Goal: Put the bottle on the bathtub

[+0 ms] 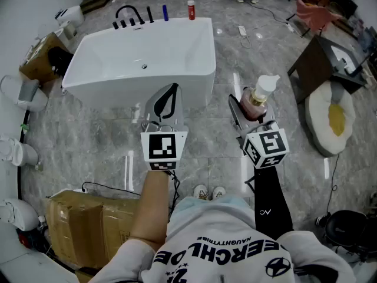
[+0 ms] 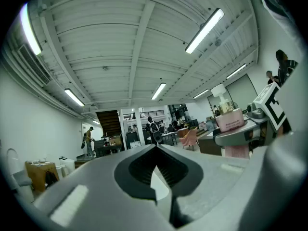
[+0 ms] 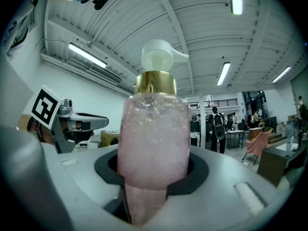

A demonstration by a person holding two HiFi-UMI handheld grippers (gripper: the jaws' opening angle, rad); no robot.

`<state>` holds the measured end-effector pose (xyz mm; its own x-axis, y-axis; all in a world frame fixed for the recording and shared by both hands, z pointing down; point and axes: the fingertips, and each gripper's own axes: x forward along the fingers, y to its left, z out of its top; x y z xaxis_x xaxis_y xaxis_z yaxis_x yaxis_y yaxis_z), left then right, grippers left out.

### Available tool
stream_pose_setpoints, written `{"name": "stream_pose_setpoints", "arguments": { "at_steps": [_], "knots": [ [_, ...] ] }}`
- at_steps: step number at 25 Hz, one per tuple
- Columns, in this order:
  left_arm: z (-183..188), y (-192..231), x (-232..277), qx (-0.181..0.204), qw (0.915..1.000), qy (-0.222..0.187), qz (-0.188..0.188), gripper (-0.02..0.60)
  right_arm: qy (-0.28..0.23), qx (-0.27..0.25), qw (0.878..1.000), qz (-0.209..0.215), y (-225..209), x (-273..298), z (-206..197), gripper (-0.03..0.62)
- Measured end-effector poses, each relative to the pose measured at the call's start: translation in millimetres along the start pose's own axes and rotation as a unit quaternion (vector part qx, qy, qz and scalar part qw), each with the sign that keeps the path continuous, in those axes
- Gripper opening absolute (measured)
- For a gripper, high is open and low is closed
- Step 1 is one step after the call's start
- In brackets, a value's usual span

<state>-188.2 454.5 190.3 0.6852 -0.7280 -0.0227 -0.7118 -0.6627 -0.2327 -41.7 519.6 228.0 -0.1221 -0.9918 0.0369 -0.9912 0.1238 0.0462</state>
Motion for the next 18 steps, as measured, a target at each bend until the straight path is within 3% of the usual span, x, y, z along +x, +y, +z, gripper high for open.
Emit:
{"name": "stream_pose_setpoints", "arguments": {
  "at_steps": [5, 10, 18],
  "knots": [
    [4, -3, -9, -0.001, 1.0000, -0.001, -0.002, 0.000, -0.011, 0.002, 1.000, 0.006, 6, -7, 6, 0.207],
    [2, -11, -16, -0.002, 1.0000, 0.003, -0.004, 0.000, -0.031, 0.046, 0.998, 0.018, 10, -16, 11, 0.202],
    [-4, -3, -14, -0.004, 0.9999, 0.012, 0.002, 0.000, -0.027, 0.015, 0.998, 0.050, 23, -3, 13, 0.199]
  ]
}}
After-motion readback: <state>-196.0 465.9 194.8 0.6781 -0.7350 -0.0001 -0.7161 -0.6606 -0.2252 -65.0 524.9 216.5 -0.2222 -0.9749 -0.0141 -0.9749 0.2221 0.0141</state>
